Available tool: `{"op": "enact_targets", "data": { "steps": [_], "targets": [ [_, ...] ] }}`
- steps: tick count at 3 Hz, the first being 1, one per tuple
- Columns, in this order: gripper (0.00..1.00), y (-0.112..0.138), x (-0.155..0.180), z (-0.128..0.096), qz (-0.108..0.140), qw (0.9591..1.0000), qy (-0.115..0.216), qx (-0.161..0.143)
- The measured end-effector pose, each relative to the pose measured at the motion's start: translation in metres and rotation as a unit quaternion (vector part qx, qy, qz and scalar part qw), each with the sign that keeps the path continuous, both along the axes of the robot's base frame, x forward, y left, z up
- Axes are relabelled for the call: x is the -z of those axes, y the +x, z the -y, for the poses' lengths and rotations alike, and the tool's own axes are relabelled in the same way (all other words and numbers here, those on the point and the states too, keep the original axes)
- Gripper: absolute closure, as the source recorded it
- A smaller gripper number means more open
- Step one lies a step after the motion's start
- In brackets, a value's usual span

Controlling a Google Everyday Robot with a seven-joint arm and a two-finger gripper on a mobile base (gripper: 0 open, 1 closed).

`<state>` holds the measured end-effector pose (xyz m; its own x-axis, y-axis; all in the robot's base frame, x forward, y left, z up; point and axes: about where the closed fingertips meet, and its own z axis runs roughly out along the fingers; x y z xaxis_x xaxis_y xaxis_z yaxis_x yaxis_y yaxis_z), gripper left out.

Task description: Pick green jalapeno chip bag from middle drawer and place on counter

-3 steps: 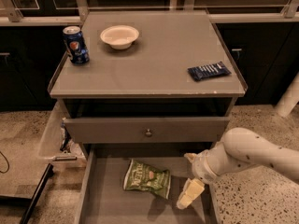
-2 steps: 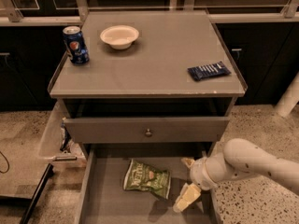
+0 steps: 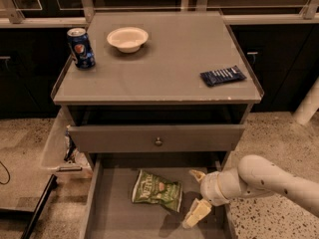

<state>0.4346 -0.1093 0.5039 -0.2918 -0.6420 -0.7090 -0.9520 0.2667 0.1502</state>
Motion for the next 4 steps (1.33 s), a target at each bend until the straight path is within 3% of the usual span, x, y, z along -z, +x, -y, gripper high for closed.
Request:
{"op": "enact_targets", "data": {
  "steps": [1,2,4],
  "targets": [
    [0.0,0.004,0.027,-0.007,-0.012,0.9997,0.008,0.018],
    [0.0,0.02,0.058,-0.013,-0.004,0.999,0.014,0.042],
    [0.0,0.055,0.086,-0.034,0.084,0.9944,0.008,0.063]
  ]
}}
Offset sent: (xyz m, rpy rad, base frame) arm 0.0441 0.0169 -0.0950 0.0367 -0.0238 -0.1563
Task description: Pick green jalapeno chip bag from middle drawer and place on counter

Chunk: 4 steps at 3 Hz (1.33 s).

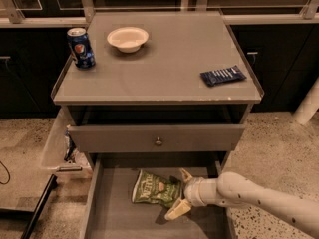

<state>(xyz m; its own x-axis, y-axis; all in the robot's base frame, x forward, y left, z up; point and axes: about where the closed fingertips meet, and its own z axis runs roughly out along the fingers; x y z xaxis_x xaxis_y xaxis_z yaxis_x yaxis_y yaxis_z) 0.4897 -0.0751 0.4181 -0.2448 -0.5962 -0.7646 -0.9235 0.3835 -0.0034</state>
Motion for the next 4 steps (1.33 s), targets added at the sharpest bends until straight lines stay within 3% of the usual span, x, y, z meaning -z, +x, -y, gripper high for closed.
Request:
{"op": "enact_targets", "data": {
  "steps": [1,4],
  "targets": [
    [0.0,0.016,0.012,-0.01,0.034,0.9994,-0.003,-0.012],
    [0.0,0.022,0.036,-0.017,0.033,0.9994,-0.012,0.001]
  ]
}}
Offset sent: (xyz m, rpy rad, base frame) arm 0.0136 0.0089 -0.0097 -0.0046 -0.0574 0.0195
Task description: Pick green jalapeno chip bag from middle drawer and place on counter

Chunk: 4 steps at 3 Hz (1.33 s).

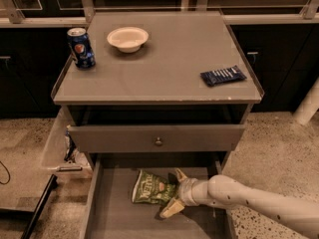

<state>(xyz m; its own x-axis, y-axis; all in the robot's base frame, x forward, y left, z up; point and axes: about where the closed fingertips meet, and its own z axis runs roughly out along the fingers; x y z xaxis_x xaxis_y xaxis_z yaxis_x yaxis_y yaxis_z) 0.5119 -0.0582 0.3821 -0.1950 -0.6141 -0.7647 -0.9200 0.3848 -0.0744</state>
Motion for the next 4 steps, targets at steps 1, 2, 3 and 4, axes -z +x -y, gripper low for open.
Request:
{"op": "enact_targets", "data": {
  "steps": [1,2,3,4],
  "targets": [
    [0.0,0.004,0.01,-0.003,0.003,1.0,-0.004,0.0],
    [0.0,0.007,0.02,-0.004,-0.009,1.0,0.001,-0.001],
    [0.19,0.007,0.02,-0.004,-0.009,1.0,0.001,-0.001],
    [0.42,0.007,0.02,-0.004,-0.009,1.0,0.001,-0.001]
  ]
}}
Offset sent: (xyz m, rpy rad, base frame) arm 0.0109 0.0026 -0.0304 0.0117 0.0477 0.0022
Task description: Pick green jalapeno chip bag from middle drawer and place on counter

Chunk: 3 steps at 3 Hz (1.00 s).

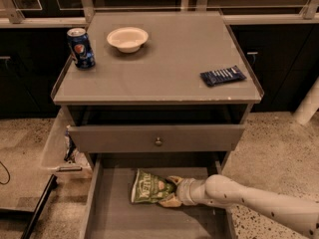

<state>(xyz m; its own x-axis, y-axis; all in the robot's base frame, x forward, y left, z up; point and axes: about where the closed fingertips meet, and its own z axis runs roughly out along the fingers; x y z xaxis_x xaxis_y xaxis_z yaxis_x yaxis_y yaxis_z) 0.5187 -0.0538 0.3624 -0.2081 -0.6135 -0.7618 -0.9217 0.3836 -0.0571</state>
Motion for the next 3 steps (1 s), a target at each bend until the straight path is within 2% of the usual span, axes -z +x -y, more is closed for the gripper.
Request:
{"op": "enact_targets", "data": {
  "steps": [2,3],
  "targets": [
    [0.88,0.0,0.0,-0.0001,0.0,1.0,0.0,0.0],
    [1.0,0.0,0.0,-0.0001,0.0,1.0,0.0,0.0]
  ]
}}
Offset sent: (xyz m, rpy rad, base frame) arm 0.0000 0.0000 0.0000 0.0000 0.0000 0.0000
